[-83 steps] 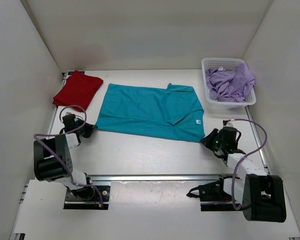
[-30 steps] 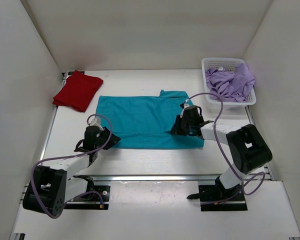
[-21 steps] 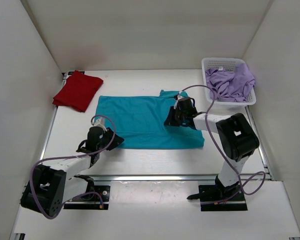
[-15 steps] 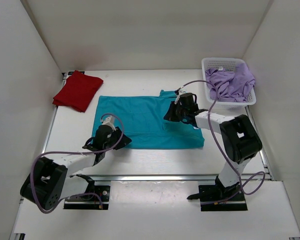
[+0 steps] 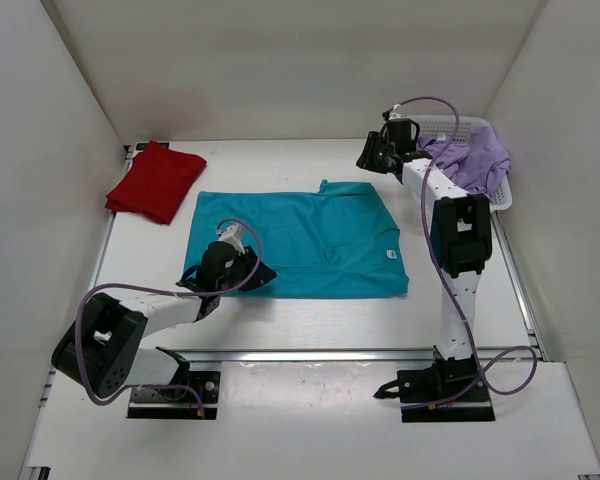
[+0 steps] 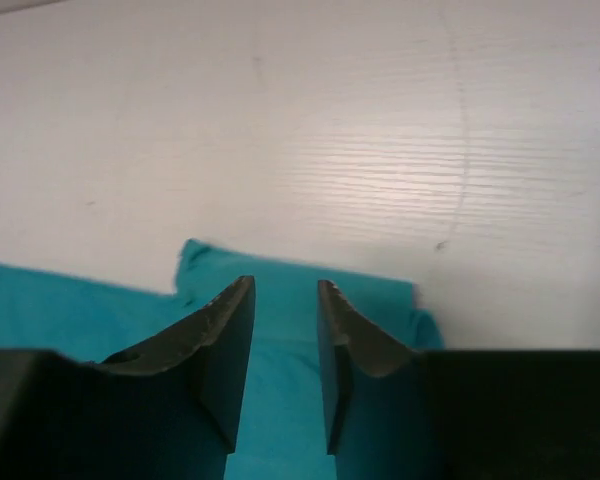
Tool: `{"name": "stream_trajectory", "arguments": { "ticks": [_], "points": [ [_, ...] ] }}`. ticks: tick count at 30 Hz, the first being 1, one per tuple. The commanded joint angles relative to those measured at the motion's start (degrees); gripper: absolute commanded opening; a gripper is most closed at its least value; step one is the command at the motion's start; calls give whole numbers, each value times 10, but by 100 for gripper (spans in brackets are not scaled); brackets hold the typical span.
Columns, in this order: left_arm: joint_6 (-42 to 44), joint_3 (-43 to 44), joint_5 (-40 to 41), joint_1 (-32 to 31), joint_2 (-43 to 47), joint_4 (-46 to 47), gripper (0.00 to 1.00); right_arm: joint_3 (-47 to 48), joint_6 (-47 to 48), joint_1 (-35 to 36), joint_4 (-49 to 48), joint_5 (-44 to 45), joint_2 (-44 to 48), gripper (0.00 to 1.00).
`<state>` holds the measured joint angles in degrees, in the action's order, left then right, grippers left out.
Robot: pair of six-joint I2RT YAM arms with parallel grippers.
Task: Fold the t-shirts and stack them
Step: Grap the side of the flattened tshirt furthest away from the robot with both arms
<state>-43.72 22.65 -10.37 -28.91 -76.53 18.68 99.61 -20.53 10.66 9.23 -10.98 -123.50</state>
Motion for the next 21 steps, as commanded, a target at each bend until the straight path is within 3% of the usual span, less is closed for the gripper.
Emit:
{"name": "stream_trajectory", "arguments": {
  "ticks": [1, 8, 17, 19, 21],
  "points": [
    [11, -12, -15, 1, 31, 24, 33, 108, 20, -12, 100, 26, -76, 31],
    [2, -17, -25, 2, 18, 38, 33, 259, 39, -13, 197, 35, -183, 33],
    [0, -17, -25, 4, 12, 44, 33, 298, 41, -1, 263, 58, -207, 35],
    [-7, -17, -22, 3, 9, 46, 33, 305, 44, 6, 269, 54, -210, 31],
    [-5, -14, -23, 3, 6, 43, 33, 308, 43, 5, 276, 48, -199, 20]
  ]
}}
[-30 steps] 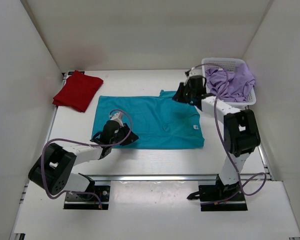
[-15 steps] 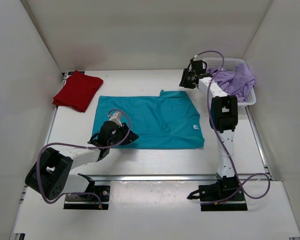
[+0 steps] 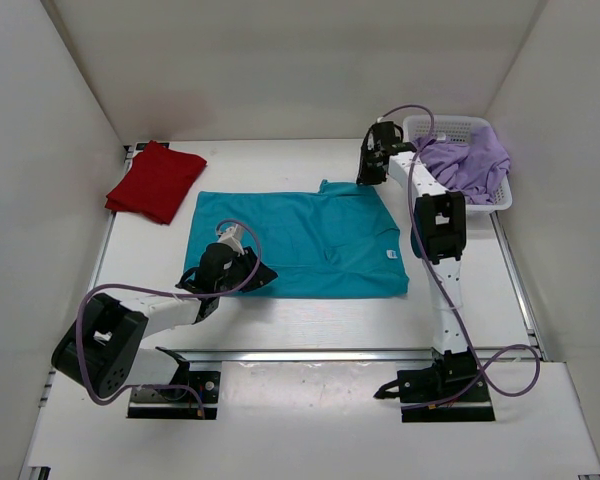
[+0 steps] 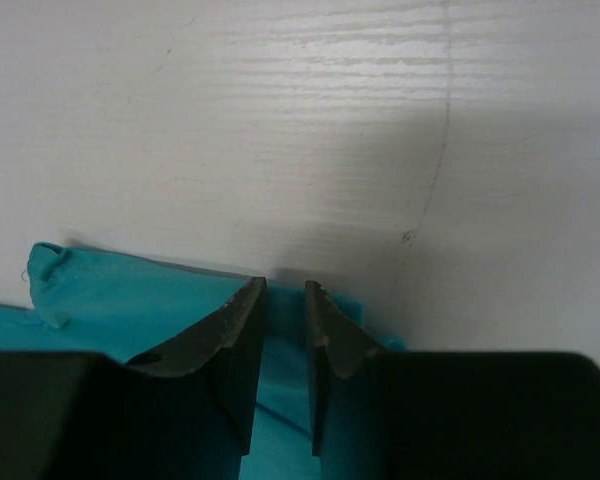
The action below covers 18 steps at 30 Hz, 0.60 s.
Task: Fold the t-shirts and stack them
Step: Grap the side of the flattened tshirt furthest away from the robot with both arms
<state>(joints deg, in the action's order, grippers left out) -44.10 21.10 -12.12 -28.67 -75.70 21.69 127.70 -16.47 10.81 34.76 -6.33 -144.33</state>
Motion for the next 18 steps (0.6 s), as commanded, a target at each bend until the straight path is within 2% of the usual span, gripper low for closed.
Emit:
{"name": "stream_trajectory", "arguments": {
  "ticks": [1, 2, 3, 4, 9, 12, 13, 16, 18],
  "points": [
    [-3, 3, -5, 4, -3, 11, 33, 30, 0, 1, 21, -11, 12, 17],
    [-4, 3, -6, 4, 0, 12, 33, 34, 0, 6, 21, -17, 11, 14],
    [-6, 4, -10, 6, -2, 14, 34, 42, -6, 3, 27, -24, 17, 3],
    [-6, 4, -6, 5, -1, 15, 33, 52, -3, 4, 28, -27, 20, 0],
    [-4, 5, -5, 11, 3, 12, 33, 77, 10, 15, 31, -15, 48, 0],
    [-10, 3, -10, 15, 2, 13, 33, 56, 19, 28, 26, 5, 79, 0],
    [-9, 2, -11, 17, 2, 15, 33, 41, 19, 27, 15, 20, 85, 3],
    [-9, 2, -12, 18, 8, 16, 33, 32, 12, 9, 20, 10, 72, 30],
    [-8, -5, -12, 20, 14, 15, 34, 47, 17, -6, 46, 17, 42, 34]
  ]
}}
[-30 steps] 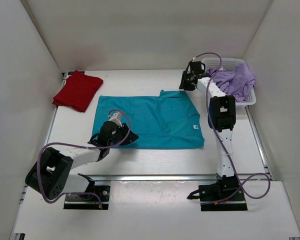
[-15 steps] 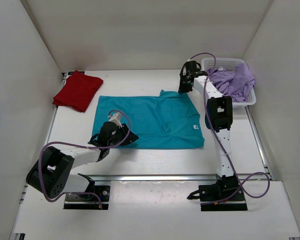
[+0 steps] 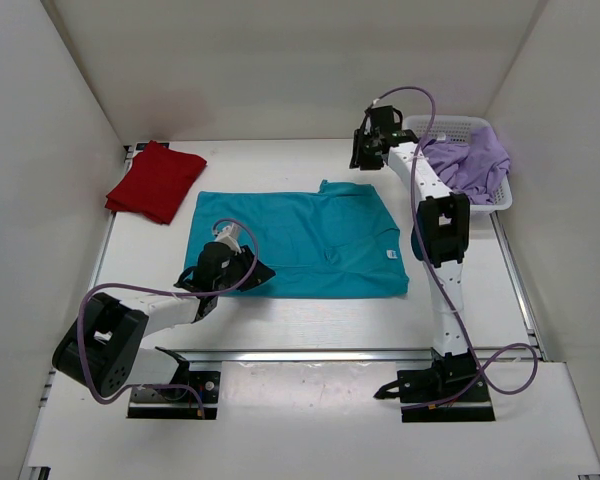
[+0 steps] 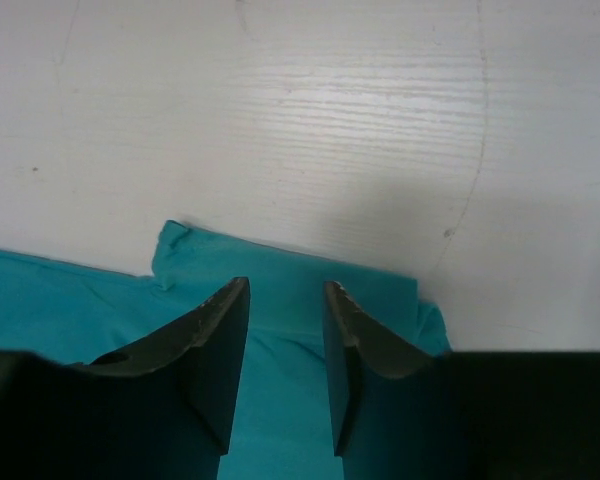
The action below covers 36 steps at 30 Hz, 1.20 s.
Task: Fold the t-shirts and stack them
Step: Grap the side of the flattened tshirt furthest away from the robot with both arms
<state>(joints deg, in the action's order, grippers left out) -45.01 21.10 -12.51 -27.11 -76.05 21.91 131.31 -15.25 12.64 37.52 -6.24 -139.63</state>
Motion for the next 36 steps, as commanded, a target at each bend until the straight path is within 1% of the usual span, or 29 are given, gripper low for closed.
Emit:
{"name": "stream_trajectory", "arguments": {
  "ticks": [1, 4, 7, 8, 11, 14, 18, 22, 24, 26, 27, 28, 29, 31, 32, 36],
  "points": [
    [-1, -7, -8, 6, 20, 16, 33, 16, 11, -25, 25, 18, -5, 34],
    [-4, -12, -8, 10, 22, 19, 34, 5, 17, -32, 29, 7, -19, 29],
    [-3, -10, -9, 10, 19, 19, 33, 0, 20, -31, 24, 17, -20, 29],
    [-3, -11, -9, 10, 19, 20, 33, 0, 15, -32, 23, 16, -20, 31],
    [-3, -11, -9, 9, 21, 20, 34, 12, 20, -37, 29, 17, -33, 35],
    [-4, -13, -10, 10, 21, 22, 33, 30, 25, -38, 45, 7, -50, 34],
    [-4, -15, -6, 5, 12, 25, 34, 46, 43, -30, 43, -4, -71, 34],
    [-10, -20, -12, 7, 6, 31, 33, 97, 51, -18, 78, -1, -107, 33],
    [-10, -20, -13, 7, 8, 35, 33, 106, 49, -17, 78, -4, -112, 31],
    [-9, -20, -14, 7, 6, 32, 34, 103, 55, -14, 80, 9, -113, 24],
    [-9, -21, -9, 6, 6, 32, 34, 104, 57, -11, 85, 15, -111, 23],
    [-7, -22, -8, 7, 6, 32, 33, 108, 62, -10, 87, 24, -110, 17],
    [-9, -19, -8, 3, 6, 33, 34, 112, 61, -10, 87, 29, -106, 9],
    [-10, -19, -10, 5, 5, 35, 34, 116, 61, -10, 85, 21, -95, 1],
    [-10, -19, -11, 6, 6, 33, 34, 120, 60, -9, 85, 24, -84, 0],
    [-10, -16, -14, 14, 8, 30, 33, 128, 62, -3, 84, 27, -35, 0]
  ]
}}
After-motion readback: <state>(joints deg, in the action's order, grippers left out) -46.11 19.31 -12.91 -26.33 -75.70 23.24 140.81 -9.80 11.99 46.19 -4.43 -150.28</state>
